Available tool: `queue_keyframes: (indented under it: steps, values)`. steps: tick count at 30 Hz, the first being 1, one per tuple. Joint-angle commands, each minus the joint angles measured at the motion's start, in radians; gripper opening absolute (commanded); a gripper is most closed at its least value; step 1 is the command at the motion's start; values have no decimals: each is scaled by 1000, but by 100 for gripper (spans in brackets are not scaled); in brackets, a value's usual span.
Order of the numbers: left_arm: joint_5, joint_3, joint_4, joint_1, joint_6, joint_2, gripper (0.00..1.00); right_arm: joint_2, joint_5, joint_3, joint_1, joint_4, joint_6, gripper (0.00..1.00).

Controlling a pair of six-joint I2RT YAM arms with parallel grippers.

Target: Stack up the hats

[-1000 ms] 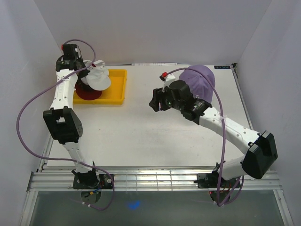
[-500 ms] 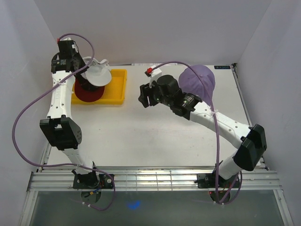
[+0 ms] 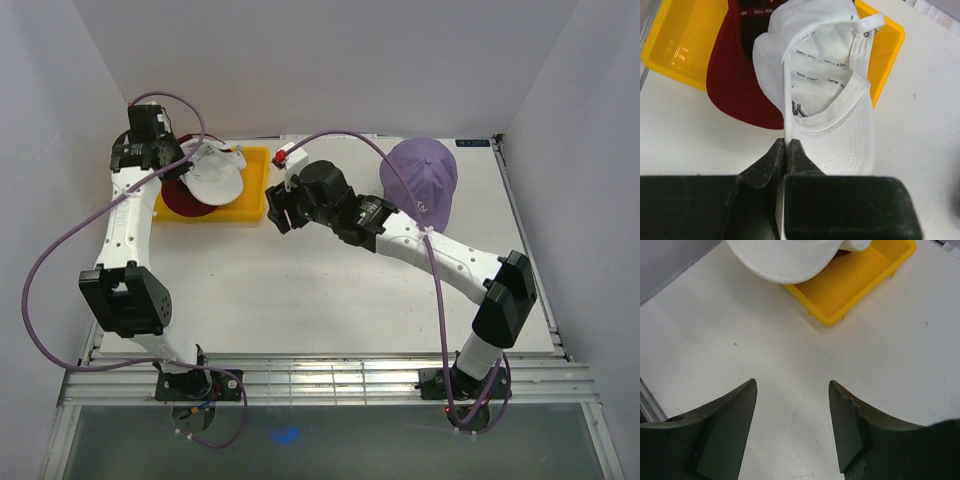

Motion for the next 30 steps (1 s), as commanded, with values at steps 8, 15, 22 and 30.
queue_keyframes:
  steps: [8, 15, 22, 30]
  values:
    - [19, -101, 33, -4, -5, -142, 0, 46, 21, 104, 41, 9, -18, 65]
    - [83, -71, 0, -4, -33, -157, 0, 80, 56, 167, 103, 30, -75, 66]
    - [135, -90, -21, -5, -54, -198, 0, 205, 139, 304, 179, 38, -194, 68]
    - [177, -125, -49, -17, -67, -269, 0, 383, 303, 512, 264, 41, -296, 69]
